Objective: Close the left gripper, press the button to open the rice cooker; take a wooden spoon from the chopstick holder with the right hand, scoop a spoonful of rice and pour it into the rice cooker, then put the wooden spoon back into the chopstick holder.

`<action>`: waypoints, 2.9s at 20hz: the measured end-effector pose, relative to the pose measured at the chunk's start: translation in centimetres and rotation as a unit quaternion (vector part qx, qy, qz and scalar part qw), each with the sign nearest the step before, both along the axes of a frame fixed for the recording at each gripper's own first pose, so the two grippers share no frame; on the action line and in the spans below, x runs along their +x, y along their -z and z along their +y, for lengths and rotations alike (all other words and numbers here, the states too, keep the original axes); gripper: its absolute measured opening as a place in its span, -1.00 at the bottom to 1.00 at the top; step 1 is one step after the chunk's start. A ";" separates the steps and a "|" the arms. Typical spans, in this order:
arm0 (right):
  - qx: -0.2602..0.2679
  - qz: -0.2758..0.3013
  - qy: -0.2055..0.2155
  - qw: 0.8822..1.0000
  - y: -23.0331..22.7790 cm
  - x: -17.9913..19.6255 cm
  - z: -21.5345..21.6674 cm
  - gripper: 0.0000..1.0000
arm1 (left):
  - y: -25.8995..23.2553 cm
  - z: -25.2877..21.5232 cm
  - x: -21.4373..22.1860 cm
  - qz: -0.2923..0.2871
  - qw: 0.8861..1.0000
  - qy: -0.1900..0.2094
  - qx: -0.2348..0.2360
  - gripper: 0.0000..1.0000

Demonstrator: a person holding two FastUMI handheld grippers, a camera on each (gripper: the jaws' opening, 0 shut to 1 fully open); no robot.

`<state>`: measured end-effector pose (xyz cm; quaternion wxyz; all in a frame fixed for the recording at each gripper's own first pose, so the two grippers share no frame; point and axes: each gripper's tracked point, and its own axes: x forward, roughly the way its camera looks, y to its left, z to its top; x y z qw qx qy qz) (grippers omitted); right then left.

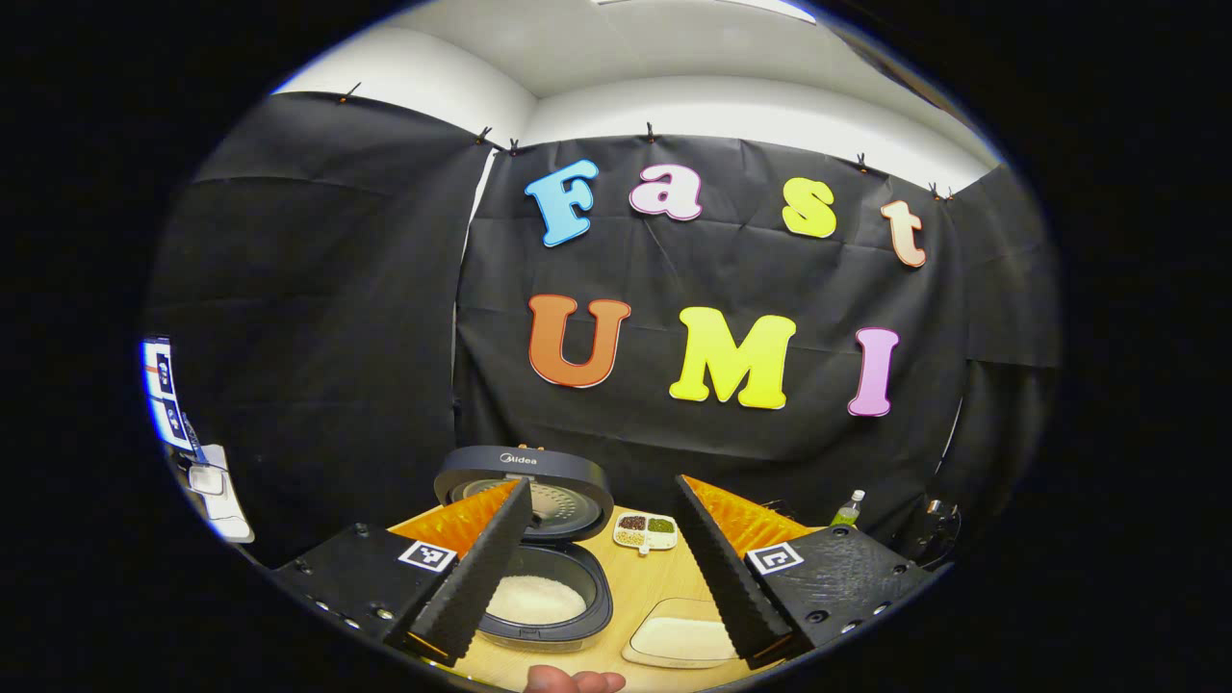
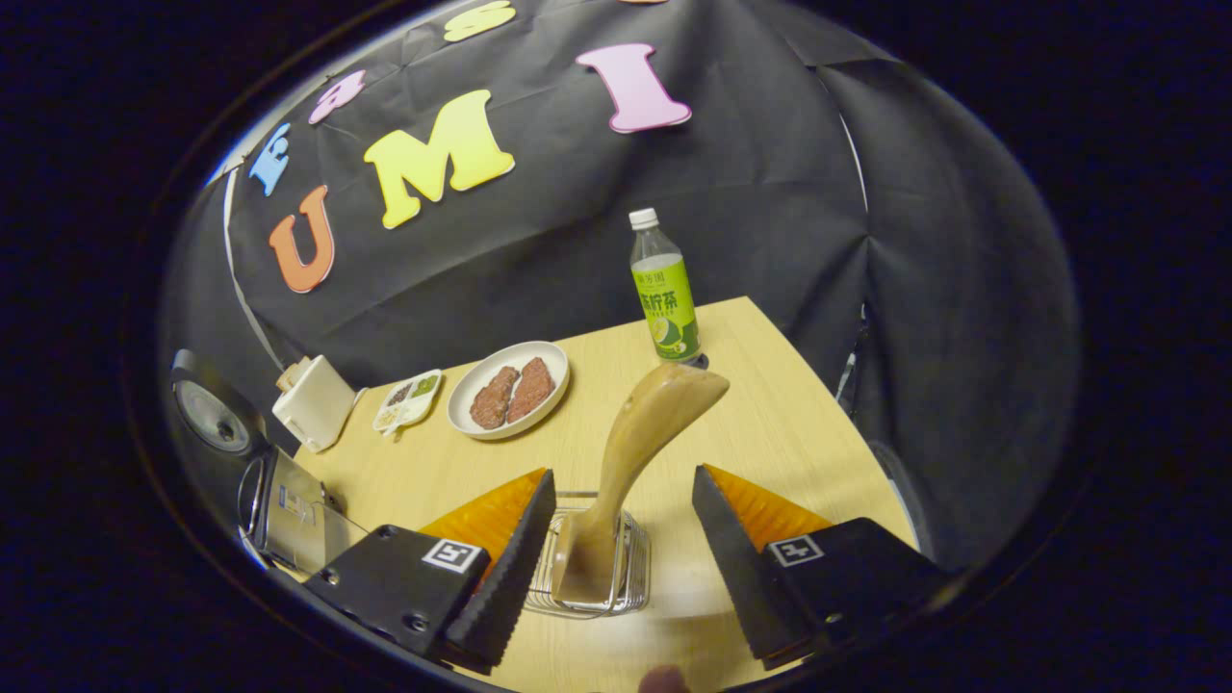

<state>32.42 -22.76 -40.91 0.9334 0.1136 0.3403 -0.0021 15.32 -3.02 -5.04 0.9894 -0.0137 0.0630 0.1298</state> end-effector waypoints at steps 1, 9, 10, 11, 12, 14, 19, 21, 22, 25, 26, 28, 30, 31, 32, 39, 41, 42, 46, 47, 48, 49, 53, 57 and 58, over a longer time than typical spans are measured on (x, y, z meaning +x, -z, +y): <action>0.006 0.001 -0.002 1.000 0.3 0.3 0.1 0.68 | 0.1 -0.1 0.0 0.003 1.000 -0.001 0.003 0.89; 0.052 0.000 0.031 0.998 0.4 0.8 1.6 -0.61 | -0.2 -0.1 0.3 0.015 1.000 0.013 -0.007 0.89; 0.048 0.003 0.038 0.998 0.3 0.3 1.7 -0.61 | -0.1 0.3 0.0 0.017 1.000 0.013 -0.006 0.89; 0.045 0.004 0.045 0.998 0.1 0.2 1.6 -0.70 | 0.0 0.7 -0.5 0.019 1.000 0.015 -0.004 0.89; 0.042 -0.002 0.051 0.998 -0.9 -0.1 1.7 -0.73 | 0.2 0.8 -0.9 0.023 1.000 0.020 -0.002 0.89; 0.021 -0.022 0.056 0.998 -3.0 -0.2 2.0 -0.82 | 0.3 1.2 -1.7 0.025 0.999 0.031 0.000 0.89; -0.027 -0.075 0.067 0.995 -9.5 -1.0 3.3 -0.83 | 0.2 2.0 -3.1 0.017 0.997 0.073 0.008 0.89; -0.042 -0.095 0.056 0.993 -12.4 -2.0 5.2 -0.83 | 0.1 2.8 -3.7 0.015 0.997 0.081 0.006 0.89; -0.047 -0.105 0.047 0.992 -13.8 -2.7 6.6 -0.84 | 0.1 3.2 -4.1 0.017 0.996 0.085 0.005 0.67; -0.053 -0.118 0.024 0.991 -15.9 -4.9 11.5 -0.83 | 0.3 4.1 -5.1 0.018 0.994 0.103 -0.002 0.89; -0.049 -0.118 0.017 0.992 -16.0 -5.4 13.3 -0.83 | 0.3 4.4 -5.4 0.019 0.994 0.108 -0.005 0.89; -0.045 -0.115 0.005 0.992 -15.0 -6.4 16.6 -0.84 | -0.3 5.7 -6.1 0.015 0.994 0.112 -0.011 0.89; -0.053 -0.108 -0.010 0.993 -13.5 -7.4 19.3 -0.84 | 0.0 7.2 -6.8 0.023 0.994 0.098 -0.037 0.89; -0.061 -0.101 -0.019 0.993 -12.1 -7.7 20.4 -0.84 | -0.1 7.3 -7.2 0.024 0.994 0.098 -0.046 0.89; -0.070 -0.092 -0.027 0.993 -10.7 -8.0 21.3 -0.84 | -0.4 7.5 -7.6 0.021 0.994 0.101 -0.042 0.89; -0.206 -0.072 -0.079 0.973 -3.0 -7.8 23.3 -0.83 | 0.5 10.6 -8.6 0.032 0.996 0.087 -0.003 0.89; -0.248 -0.075 -0.097 0.961 -1.5 -7.8 23.7 -0.83 | 0.8 11.3 -8.6 0.036 0.996 0.078 0.004 0.89; -0.259 -0.073 -0.106 0.957 -0.8 -8.0 24.1 -0.84 | 0.9 11.8 -8.8 0.038 0.997 0.072 0.005 0.89; -0.250 -0.059 -0.123 0.959 1.2 -8.5 26.3 -0.84 | 2.0 12.4 -8.7 0.055 0.997 0.054 -0.007 0.89; -0.234 -0.053 -0.130 0.962 1.7 -8.7 27.2 -0.83 | 2.3 12.6 -8.8 0.061 0.997 0.050 -0.005 0.90; -0.214 -0.047 -0.135 0.966 2.2 -8.8 28.2 -0.83 | 2.5 12.5 -8.8 0.063 0.997 0.051 -0.006 0.90; -0.194 -0.039 -0.137 0.970 2.6 -9.0 29.2 -0.83 | 2.4 12.4 -9.0 0.063 0.997 0.050 -0.008 0.89; -0.101 -0.003 -0.152 0.983 3.2 -9.9 32.6 -0.83 | 2.4 12.6 -9.1 0.061 0.997 0.042 -0.012 0.89; 0.017 0.032 -0.107 0.994 2.4 -9.8 32.2 -0.83 | 2.2 12.5 -9.4 0.063 0.997 0.035 -0.011 0.89; 0.055 0.045 -0.089 0.994 2.3 -9.9 32.0 -0.83 | 2.1 12.5 -9.4 0.063 0.997 0.032 -0.014 0.89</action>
